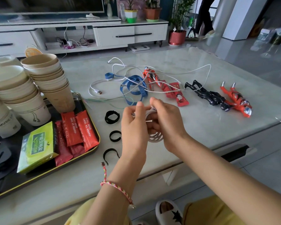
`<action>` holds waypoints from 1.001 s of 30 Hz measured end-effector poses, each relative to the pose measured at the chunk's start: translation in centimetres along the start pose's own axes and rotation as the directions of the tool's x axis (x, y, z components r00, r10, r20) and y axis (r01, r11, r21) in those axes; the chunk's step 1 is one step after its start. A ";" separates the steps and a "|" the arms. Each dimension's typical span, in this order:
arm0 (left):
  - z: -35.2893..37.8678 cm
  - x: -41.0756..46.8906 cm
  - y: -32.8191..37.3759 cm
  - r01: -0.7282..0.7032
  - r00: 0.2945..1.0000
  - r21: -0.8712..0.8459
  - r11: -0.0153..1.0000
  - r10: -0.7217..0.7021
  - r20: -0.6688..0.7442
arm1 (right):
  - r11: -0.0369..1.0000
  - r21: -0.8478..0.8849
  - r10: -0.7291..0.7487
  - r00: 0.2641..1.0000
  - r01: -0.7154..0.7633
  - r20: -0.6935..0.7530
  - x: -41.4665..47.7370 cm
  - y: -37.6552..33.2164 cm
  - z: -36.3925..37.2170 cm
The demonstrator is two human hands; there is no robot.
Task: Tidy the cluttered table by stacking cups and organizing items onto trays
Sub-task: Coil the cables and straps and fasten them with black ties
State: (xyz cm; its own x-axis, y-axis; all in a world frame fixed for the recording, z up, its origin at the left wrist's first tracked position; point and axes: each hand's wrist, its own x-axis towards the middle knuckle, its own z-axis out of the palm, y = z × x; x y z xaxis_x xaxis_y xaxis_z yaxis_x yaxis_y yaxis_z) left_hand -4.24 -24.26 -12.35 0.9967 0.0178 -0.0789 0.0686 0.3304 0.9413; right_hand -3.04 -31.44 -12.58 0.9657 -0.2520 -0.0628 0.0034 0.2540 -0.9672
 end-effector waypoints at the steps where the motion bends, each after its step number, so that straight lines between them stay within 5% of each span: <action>1: -0.1 0.2 0.1 0.015 1.000 -0.018 1.000 -0.015 -0.015 | 0.999 -0.014 -0.034 0.999 0.034 -0.015 0.2 0.0 0.0; 5: -1.2 1.1 0.2 0.107 0.994 0.034 0.994 -0.107 -0.005 | 0.928 -0.289 -0.263 0.964 0.238 -0.051 1.2 0.5 -0.1; 10: -2.1 1.7 0.2 0.166 0.980 0.146 0.975 -0.179 0.085 | 0.760 -0.500 -0.436 0.896 0.416 0.084 1.1 0.8 -0.5; 14: -0.7 0.8 -0.7 -0.073 0.995 0.352 0.933 0.092 -0.037 | 0.827 -0.450 -0.378 0.926 0.337 -0.001 0.6 1.1 -0.2; 19: 0.2 0.3 -1.2 -0.266 0.888 0.416 0.870 0.389 -0.246 | 0.957 -0.231 -0.214 0.966 0.177 -0.144 -0.1 1.5 0.9; 24: -0.5 0.5 -1.4 -0.191 0.915 0.373 0.908 0.302 -0.268 | 0.922 -0.273 -0.304 0.950 0.275 -0.068 -0.7 2.0 1.5; 30: -2.0 1.4 0.0 0.055 0.998 0.294 0.954 -0.051 -0.022 | 0.827 -0.404 -0.427 0.904 0.392 0.003 0.3 1.5 0.4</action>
State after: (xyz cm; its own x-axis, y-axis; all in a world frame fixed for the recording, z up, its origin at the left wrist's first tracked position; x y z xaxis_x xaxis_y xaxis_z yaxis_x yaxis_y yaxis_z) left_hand -2.94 -22.39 -13.15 0.9908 0.0220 -0.1339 0.1330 0.0384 0.9904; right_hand -2.68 -30.71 -13.99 0.8727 -0.3332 0.3570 0.2763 -0.2659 -0.9236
